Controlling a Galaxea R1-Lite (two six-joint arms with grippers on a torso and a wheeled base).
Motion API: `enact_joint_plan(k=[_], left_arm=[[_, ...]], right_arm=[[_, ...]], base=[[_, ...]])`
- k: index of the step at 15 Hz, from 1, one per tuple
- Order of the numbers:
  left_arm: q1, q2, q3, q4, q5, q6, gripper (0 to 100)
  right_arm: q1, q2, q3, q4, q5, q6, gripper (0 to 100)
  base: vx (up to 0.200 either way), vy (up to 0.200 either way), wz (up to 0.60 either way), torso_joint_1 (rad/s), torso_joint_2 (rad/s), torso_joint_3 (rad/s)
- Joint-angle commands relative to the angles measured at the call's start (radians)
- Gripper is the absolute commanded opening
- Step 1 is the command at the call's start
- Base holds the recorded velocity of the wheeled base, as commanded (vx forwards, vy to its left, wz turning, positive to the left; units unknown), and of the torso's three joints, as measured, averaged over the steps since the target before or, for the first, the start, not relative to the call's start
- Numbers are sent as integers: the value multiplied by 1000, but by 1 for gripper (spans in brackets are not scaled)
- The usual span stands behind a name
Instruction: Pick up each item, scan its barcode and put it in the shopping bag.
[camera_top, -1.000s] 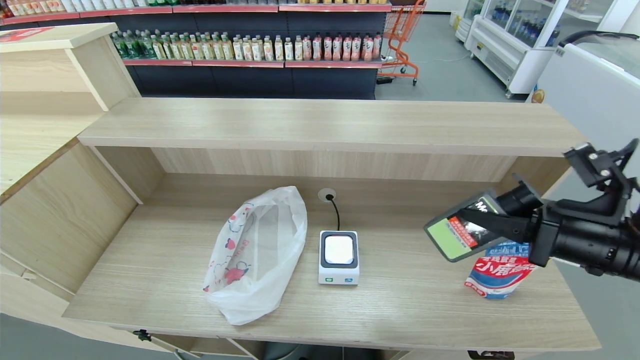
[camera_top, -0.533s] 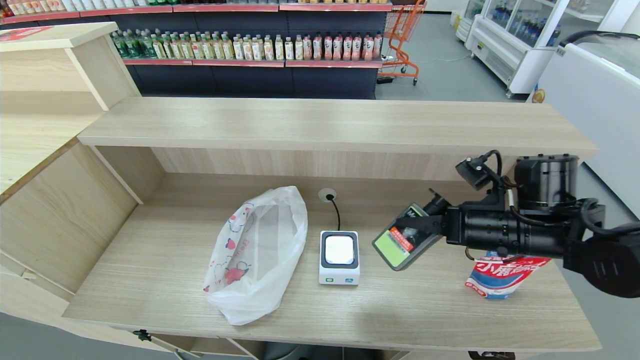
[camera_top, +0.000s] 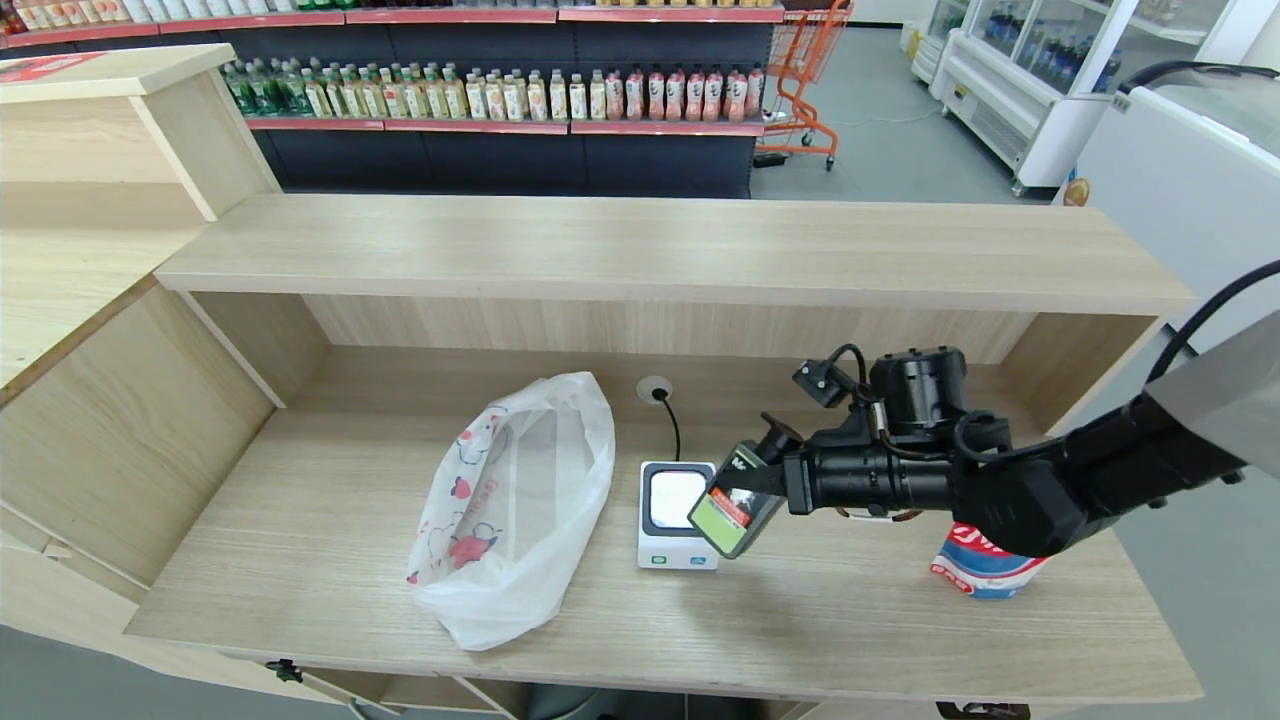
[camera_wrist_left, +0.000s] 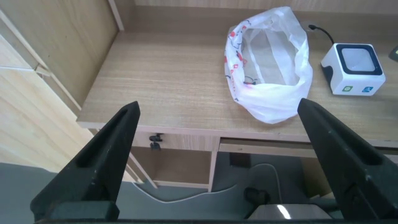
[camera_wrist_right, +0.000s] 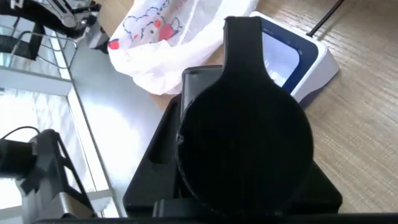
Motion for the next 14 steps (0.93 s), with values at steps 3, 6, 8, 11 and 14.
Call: enact_joint_plan(k=[3,6,8,11,14], left_arm=[[-1,0,0,0,0,0,100],[-1,0,0,0,0,0,100],[-1,0,0,0,0,0,100],[-1,0,0,0,0,0,100],[-1,0,0,0,0,0,100]], right_arm=[[19,111,-90,-1,-7,-7,0],[31,147,-116,-7,-9,-7,0],[39,182,-163,-21,-24,-10,0],[46,213,-225,-23,-61,-9,0],[48,228,-244,-21,-66,-10,0]], base=[[0,0,0,0,0,0],[0,0,0,0,0,0],[0,0,0,0,0,0],[0,0,0,0,0,0],[0,0,0,0,0,0]])
